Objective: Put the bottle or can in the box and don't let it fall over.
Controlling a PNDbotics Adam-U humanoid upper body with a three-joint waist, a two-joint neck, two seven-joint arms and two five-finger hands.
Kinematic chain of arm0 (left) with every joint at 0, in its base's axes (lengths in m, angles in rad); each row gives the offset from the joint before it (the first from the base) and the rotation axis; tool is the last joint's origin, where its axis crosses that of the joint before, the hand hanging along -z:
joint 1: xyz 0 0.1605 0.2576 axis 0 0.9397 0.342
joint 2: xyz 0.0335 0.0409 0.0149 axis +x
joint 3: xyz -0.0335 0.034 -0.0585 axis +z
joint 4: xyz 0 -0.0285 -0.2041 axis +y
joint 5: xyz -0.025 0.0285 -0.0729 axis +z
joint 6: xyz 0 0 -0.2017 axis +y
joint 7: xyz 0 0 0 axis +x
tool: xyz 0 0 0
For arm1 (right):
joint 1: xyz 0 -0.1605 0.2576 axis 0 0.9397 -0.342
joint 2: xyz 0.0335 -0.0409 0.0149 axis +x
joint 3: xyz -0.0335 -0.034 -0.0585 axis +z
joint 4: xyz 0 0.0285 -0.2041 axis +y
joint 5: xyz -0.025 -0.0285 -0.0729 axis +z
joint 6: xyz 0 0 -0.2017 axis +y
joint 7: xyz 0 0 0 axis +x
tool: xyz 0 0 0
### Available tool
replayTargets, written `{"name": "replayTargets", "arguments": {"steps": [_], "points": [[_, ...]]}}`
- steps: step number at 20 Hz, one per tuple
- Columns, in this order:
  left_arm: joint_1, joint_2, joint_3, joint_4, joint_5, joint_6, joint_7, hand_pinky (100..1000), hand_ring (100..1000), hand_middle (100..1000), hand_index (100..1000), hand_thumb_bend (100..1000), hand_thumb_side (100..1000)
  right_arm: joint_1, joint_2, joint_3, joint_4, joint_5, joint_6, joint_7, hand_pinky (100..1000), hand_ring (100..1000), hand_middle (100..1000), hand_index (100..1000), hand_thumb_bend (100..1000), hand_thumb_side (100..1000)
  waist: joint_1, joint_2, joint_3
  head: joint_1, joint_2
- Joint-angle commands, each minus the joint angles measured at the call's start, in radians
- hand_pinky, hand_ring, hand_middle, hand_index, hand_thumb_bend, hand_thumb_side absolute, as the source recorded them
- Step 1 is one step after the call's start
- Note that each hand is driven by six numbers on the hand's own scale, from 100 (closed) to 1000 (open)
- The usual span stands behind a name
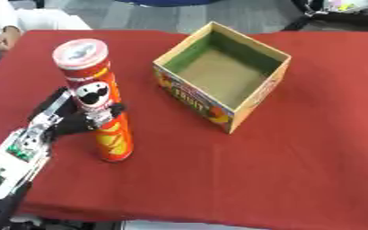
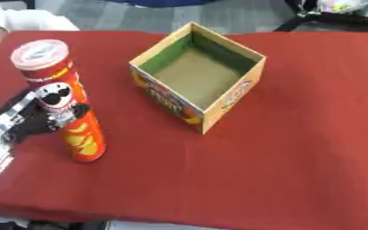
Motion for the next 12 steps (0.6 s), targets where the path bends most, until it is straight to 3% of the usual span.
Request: {"name": "replayTargets", "arguments": {"steps": [1,12], "points": [[-0.043,0.033,0.019,-0.034,0.0,0.002,0.003,809,713,502,637,341,367,-0.017,-0.022,-0.007,-0.006,0.006,-0.001,0.003,877,760,822,870,100,919,0.0,-0.017,0.0,-0.007,-0.003],[-0.252,0.008,-0.022,-0.012,0.028,0.062,-0.043,811,709,505,642,347,372,-0.02,-0.023,-0.006,-0.005,0.01,-0.002,0.006,878,761,823,870,100,916,0.008,-0.026,-0.004,-0.022,0.0]]}}
